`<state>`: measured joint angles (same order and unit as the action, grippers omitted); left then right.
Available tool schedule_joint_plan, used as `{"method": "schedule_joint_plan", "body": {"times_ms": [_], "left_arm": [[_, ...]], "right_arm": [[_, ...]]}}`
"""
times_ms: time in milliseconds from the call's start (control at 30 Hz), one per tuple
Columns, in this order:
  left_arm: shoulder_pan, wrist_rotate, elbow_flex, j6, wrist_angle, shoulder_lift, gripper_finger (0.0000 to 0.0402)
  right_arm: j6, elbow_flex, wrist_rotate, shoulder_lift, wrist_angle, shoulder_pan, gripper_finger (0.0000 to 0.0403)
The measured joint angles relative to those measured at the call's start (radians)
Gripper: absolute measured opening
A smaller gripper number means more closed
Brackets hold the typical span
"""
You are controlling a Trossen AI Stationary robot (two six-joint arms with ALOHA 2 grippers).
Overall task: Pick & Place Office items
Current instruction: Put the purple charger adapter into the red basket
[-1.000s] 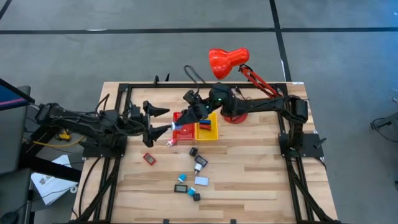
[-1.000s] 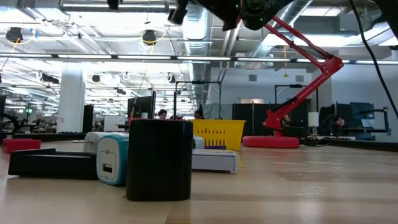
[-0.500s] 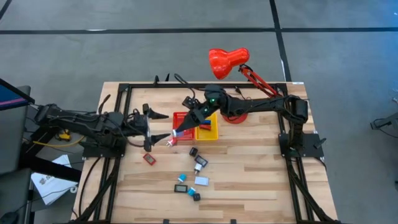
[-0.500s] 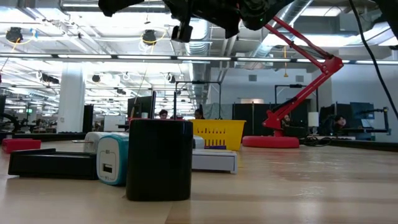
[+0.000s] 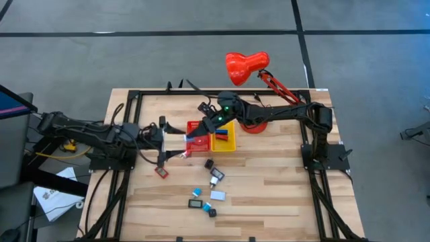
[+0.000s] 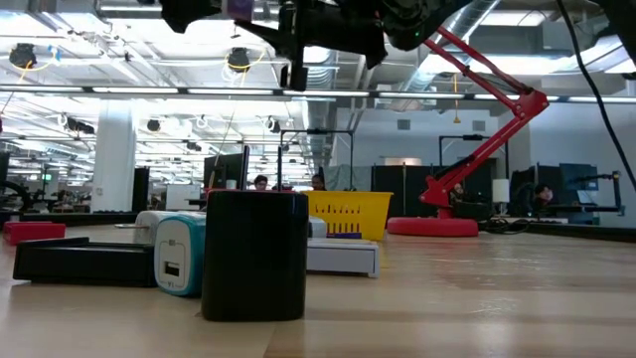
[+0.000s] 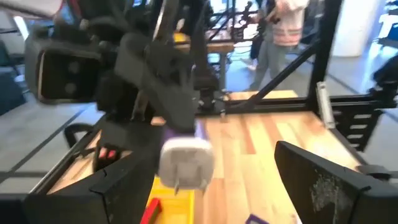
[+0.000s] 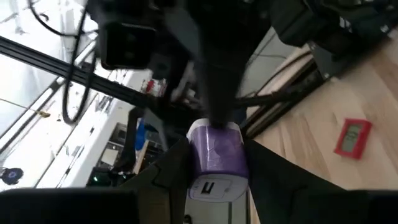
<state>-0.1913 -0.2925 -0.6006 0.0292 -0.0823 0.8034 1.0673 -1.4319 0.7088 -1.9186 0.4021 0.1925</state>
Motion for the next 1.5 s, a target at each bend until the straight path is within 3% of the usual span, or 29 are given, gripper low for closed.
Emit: {"method": "schedule_joint_plan", "body": {"times_ms": [167,433,833,1500], "left_arm": [[0.000,-0.078,0.000,0.001,-0.017,0.018,0.0312],[0.000,-0.083,0.000,0.098,-0.046,0.017,0.0285],[0.001,-0.083,0.000,0.105,-0.054,0.017,0.0256],[0.001,-0.078,0.000,0.106,-0.115,0.017,0.0149]], "right_arm": [[0.006,0.000,-0.013,0.000,0.002,-0.018,0.0129],[0.014,0.000,-0.057,0.000,0.003,-0.036,0.0130],[0.059,0.000,-0.063,0.000,0.076,-0.028,0.0130],[0.079,0.000,-0.078,0.000,0.105,-0.028,0.0130]]}}
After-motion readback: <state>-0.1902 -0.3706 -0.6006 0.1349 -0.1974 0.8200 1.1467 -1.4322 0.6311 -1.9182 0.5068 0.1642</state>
